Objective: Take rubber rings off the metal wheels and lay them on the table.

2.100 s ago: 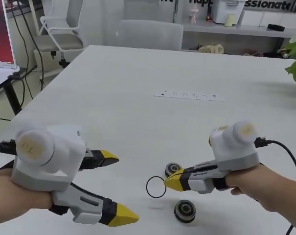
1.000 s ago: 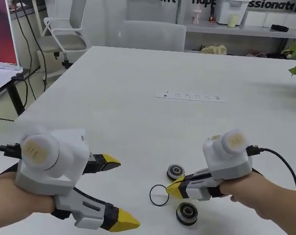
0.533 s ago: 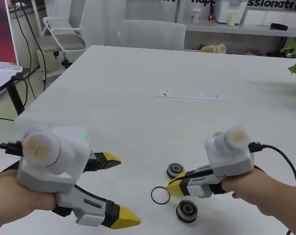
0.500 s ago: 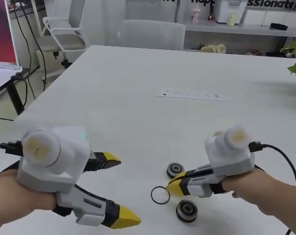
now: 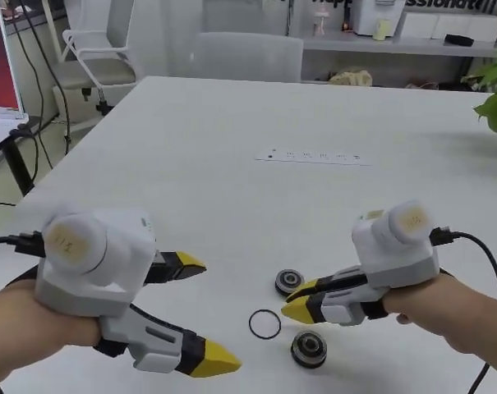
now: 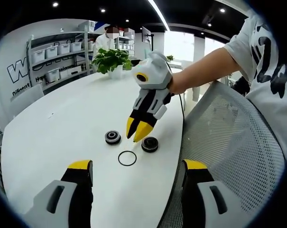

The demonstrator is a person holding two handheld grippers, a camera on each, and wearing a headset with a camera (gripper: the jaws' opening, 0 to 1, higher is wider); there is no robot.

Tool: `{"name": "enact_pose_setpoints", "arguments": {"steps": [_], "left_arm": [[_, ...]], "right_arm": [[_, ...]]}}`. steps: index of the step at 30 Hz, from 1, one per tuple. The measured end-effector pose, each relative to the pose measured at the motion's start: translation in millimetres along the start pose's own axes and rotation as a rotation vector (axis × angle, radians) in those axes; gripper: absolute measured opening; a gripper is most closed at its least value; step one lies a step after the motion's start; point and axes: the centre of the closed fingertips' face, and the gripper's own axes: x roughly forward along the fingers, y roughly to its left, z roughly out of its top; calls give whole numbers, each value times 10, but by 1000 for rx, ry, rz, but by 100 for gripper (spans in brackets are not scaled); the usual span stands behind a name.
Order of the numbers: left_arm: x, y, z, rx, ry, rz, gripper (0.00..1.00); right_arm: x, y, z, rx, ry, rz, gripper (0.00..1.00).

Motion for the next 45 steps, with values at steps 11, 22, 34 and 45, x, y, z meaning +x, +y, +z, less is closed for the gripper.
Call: {"name": "enact_pose_setpoints", "arguments": {"steps": [11, 22, 34, 45], "left_arm": [[77, -17, 47, 2, 3, -16, 74], [178, -45, 120, 7, 1, -38, 72], [282, -69, 170, -3, -4, -55, 70], [389, -97, 183, -3, 1, -72, 68]], "right_arm": [[-110, 36, -53, -10, 1, 1, 12], [-237, 60, -106, -24, 4, 5, 13], [-338, 31, -233, -29, 21, -3, 13], [-384, 48, -333, -32, 32, -4, 13]]}}
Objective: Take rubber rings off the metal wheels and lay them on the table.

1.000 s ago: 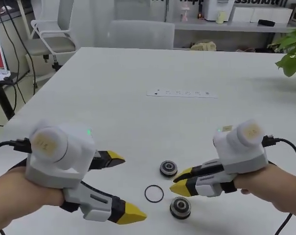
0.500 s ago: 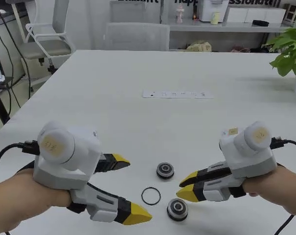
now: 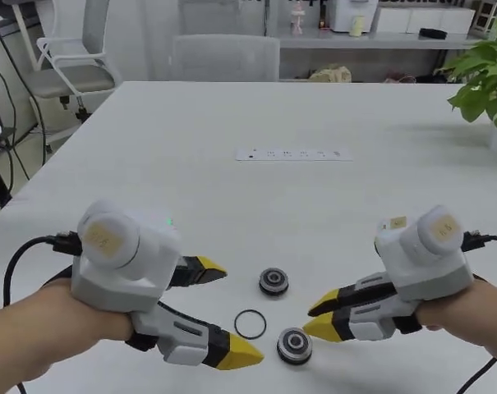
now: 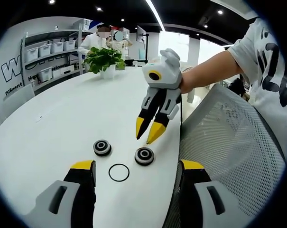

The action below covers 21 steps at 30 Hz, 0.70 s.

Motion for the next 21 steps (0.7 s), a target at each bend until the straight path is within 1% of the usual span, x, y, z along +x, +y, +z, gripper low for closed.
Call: {"name": "enact_pose_setpoints", "arguments": {"steps": [6, 21], "left_arm": [[54, -8, 13, 1, 3, -8, 66], [183, -26, 5, 5, 20, -31, 61]], "right_arm": [[-18, 5, -40, 0, 3, -1, 14], [-21, 8, -141, -17, 20, -3, 15]]}}
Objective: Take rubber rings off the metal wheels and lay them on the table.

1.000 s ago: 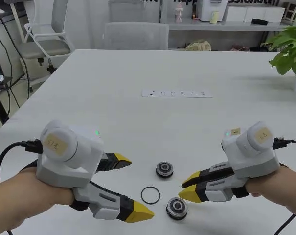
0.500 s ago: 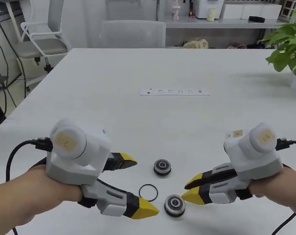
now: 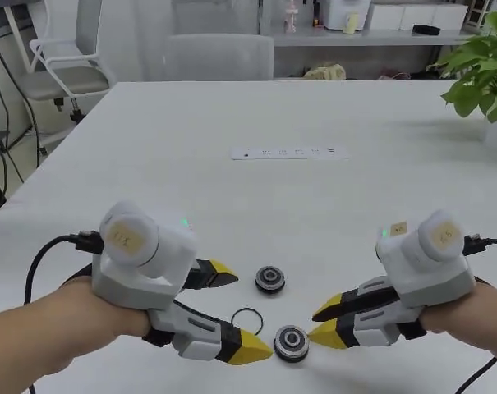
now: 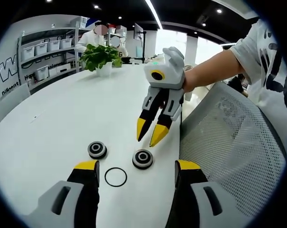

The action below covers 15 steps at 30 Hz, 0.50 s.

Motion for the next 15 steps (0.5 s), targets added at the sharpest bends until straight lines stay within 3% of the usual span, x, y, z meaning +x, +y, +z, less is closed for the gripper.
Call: {"name": "enact_pose_setpoints", "arguments": {"steps": [15], "left_arm": [[152, -59, -24, 7, 22, -31, 55]], "right_arm": [[37, 24, -89, -17, 16, 5, 18]]}}
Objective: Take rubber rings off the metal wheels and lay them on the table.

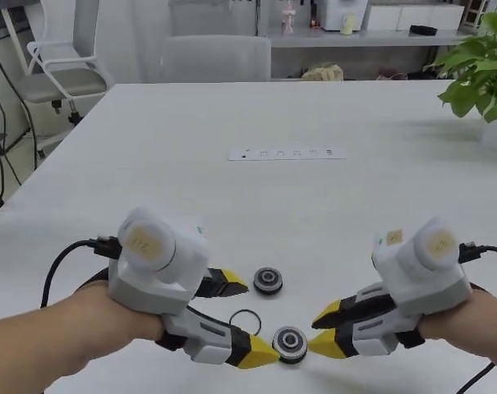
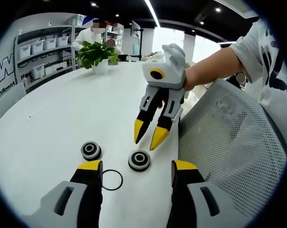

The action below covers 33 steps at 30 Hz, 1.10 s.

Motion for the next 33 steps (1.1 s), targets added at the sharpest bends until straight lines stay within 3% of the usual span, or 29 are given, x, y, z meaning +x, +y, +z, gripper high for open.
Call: {"name": "enact_pose_setpoints", "arguments": {"steps": [33], "left_arm": [[296, -32, -121, -2, 53, -45, 36]], "right_arm": [[80, 46, -82, -19, 11, 13, 24]]}}
